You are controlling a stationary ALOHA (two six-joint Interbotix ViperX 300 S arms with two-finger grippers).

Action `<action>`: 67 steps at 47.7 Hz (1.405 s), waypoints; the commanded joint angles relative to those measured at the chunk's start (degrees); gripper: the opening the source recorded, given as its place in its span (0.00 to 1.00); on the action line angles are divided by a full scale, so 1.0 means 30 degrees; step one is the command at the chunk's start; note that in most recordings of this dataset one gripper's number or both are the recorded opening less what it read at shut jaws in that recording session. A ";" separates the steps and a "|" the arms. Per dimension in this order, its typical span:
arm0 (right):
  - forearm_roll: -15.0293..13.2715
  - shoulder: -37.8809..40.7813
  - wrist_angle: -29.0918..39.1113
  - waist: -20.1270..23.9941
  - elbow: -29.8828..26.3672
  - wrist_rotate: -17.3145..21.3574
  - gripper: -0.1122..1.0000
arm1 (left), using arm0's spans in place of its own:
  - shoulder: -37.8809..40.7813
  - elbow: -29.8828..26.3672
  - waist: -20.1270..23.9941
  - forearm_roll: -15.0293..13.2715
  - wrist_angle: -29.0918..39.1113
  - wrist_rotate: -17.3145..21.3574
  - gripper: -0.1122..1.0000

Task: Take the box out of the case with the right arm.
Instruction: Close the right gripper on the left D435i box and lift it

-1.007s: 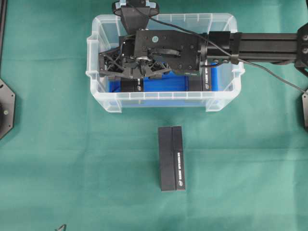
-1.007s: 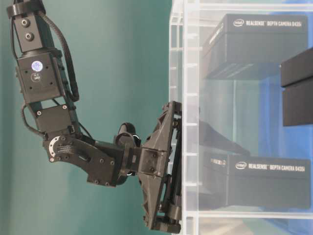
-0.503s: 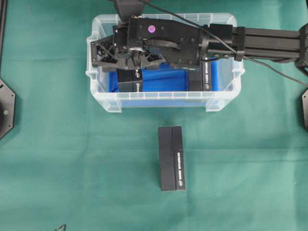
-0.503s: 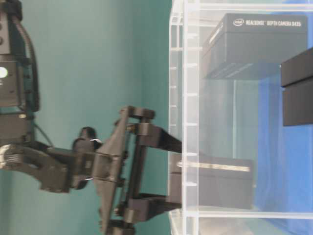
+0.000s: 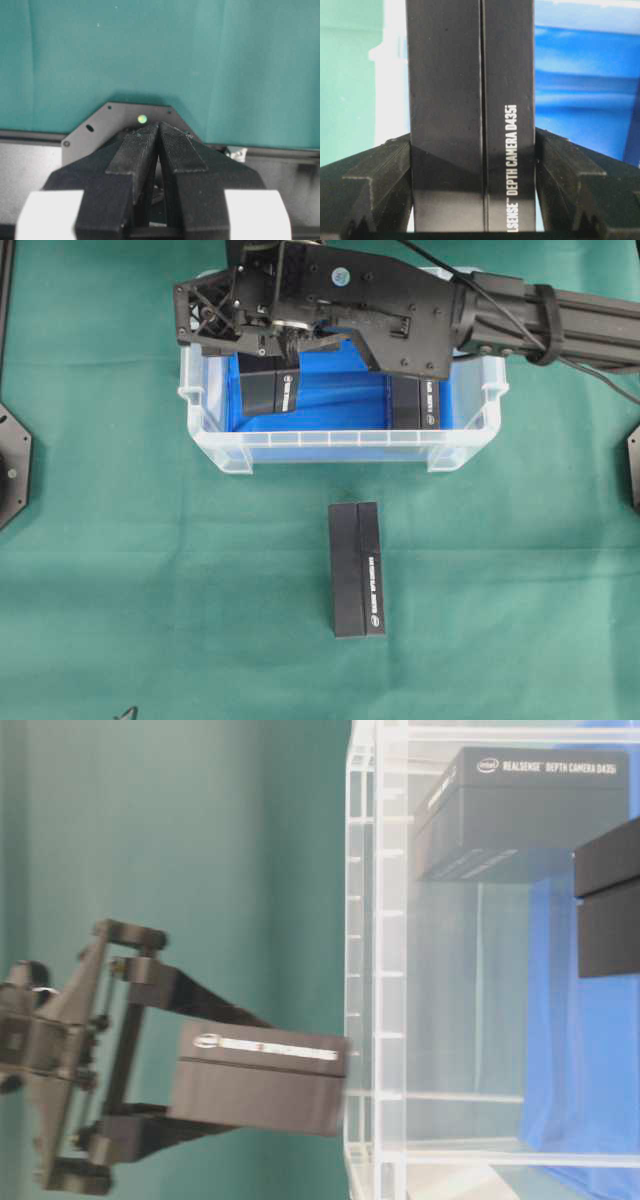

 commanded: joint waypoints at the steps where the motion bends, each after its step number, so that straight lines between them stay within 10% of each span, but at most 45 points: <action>1: -0.0645 -0.1172 0.0645 0.0264 -0.1260 -0.0059 0.72 | 0.0029 -0.0146 -0.0029 0.0029 -0.0088 0.0029 0.10; 67: -0.1787 -0.1172 0.1143 0.0645 -0.2402 -0.0498 0.72 | 0.0059 -0.0146 -0.0029 0.0059 -0.0088 0.0000 0.10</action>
